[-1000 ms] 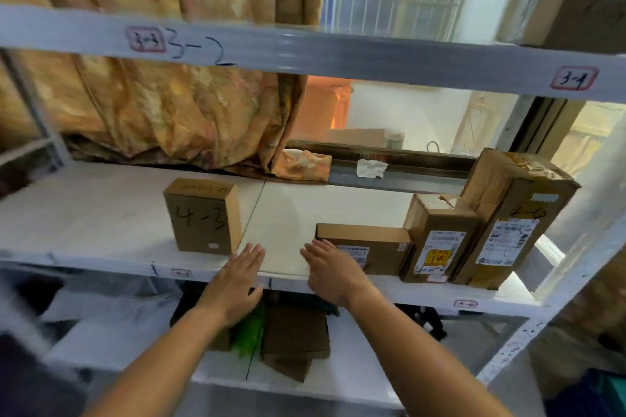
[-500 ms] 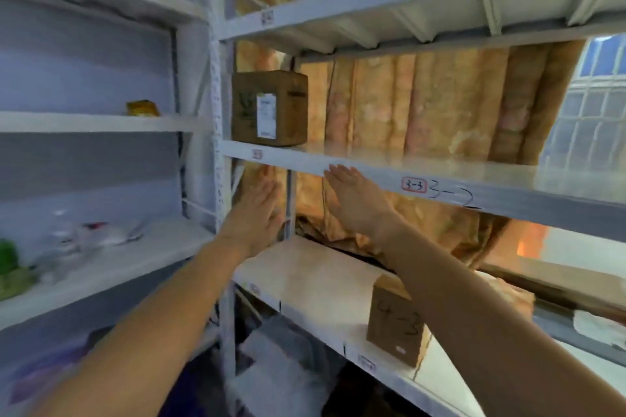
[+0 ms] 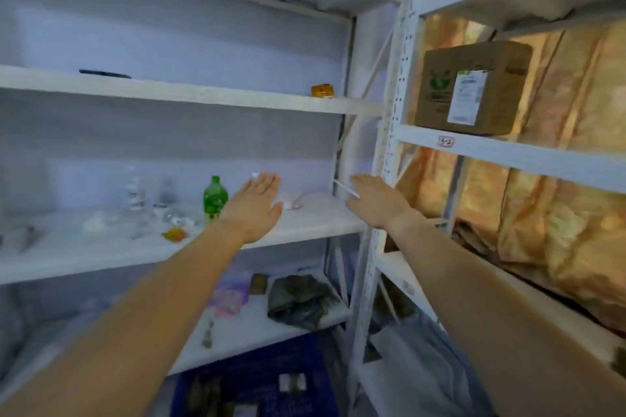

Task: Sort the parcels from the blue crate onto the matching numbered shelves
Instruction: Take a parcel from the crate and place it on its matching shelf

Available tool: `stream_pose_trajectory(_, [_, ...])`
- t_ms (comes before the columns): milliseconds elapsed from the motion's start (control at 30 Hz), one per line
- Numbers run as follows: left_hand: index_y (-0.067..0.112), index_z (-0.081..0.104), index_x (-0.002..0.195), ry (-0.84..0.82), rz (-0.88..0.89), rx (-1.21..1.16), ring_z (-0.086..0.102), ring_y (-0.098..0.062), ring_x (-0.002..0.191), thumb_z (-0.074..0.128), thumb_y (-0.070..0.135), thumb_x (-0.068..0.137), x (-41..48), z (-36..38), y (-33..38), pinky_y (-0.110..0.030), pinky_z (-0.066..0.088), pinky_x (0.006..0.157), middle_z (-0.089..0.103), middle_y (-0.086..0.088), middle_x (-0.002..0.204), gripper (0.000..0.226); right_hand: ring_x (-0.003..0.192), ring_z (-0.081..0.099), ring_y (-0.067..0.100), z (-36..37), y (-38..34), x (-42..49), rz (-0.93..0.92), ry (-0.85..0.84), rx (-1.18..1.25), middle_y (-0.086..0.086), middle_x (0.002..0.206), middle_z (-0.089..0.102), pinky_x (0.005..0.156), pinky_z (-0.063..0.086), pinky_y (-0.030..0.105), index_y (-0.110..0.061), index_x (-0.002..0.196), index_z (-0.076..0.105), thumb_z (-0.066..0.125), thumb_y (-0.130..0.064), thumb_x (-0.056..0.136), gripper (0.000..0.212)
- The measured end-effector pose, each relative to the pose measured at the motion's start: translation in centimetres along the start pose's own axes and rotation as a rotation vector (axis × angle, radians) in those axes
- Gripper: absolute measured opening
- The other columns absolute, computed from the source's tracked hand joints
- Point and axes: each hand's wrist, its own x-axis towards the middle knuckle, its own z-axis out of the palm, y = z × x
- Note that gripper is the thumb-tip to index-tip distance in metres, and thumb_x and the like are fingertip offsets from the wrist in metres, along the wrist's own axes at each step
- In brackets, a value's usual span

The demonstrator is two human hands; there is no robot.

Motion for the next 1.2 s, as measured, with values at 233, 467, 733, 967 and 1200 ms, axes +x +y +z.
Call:
stream_pose_trajectory(233, [0.010,-0.004,0.150,-0.305,-0.216,0.037,-0.007,-0.016,0.147,0.022,0.037,0.101,-8.8,8.9,-12.1,-0.029,-0.004,0.119,-0.007,-0.006,0.160,0.061,0.147,0.010,0.024,16.7,-6.3,5.1,-0.209,-0.426,-0.005,0.005,0.161,0.007,0.118,0.012,0.037,-0.012,0.152,0.011,0.034,-0.037,0.101,0.061])
stream_pose_trajectory(467, [0.011,-0.004,0.150,-0.525,-0.440,-0.011,-0.006,-0.016,0.147,0.021,0.040,0.101,-13.2,20.4,-18.7,-0.030,-0.003,0.119,-0.008,-0.005,0.160,0.062,0.143,0.021,0.027,30.8,-9.7,10.7,-0.316,-0.646,0.003,0.009,0.157,0.022,0.116,0.017,0.034,-0.007,0.148,0.023,0.037,-0.034,0.100,0.057])
stream_pose_trajectory(733, [0.013,-0.001,0.151,-0.710,-0.604,-0.099,-0.007,-0.013,0.147,0.018,0.040,0.101,-10.6,31.6,-22.5,-0.030,-0.002,0.119,-0.004,-0.001,0.160,0.060,0.134,0.035,0.028,43.3,-11.0,17.8,-0.417,-0.923,0.057,0.010,0.149,0.036,0.111,0.032,0.040,-0.008,0.142,0.034,0.041,-0.033,0.098,0.052])
stream_pose_trajectory(967, [0.015,0.002,0.151,-0.770,-0.790,-0.262,-0.005,-0.013,0.147,0.020,0.042,0.100,-11.7,39.1,-22.9,-0.027,-0.004,0.117,-0.002,-0.001,0.160,0.061,0.142,0.024,0.024,52.8,-11.3,22.4,-0.445,-1.161,0.001,0.007,0.157,0.022,0.115,0.026,0.038,-0.008,0.149,0.021,0.039,-0.034,0.098,0.060])
stream_pose_trajectory(1200, [0.018,-0.004,0.151,-0.884,-0.921,-0.337,-0.009,-0.012,0.146,0.016,0.044,0.100,-17.0,47.4,-25.1,-0.028,-0.006,0.117,-0.006,0.000,0.160,0.060,0.114,0.048,0.018,63.6,-13.5,22.9,-0.468,-1.301,0.062,0.002,0.123,0.052,0.105,0.040,0.035,-0.023,0.120,0.047,0.041,-0.030,0.098,0.024])
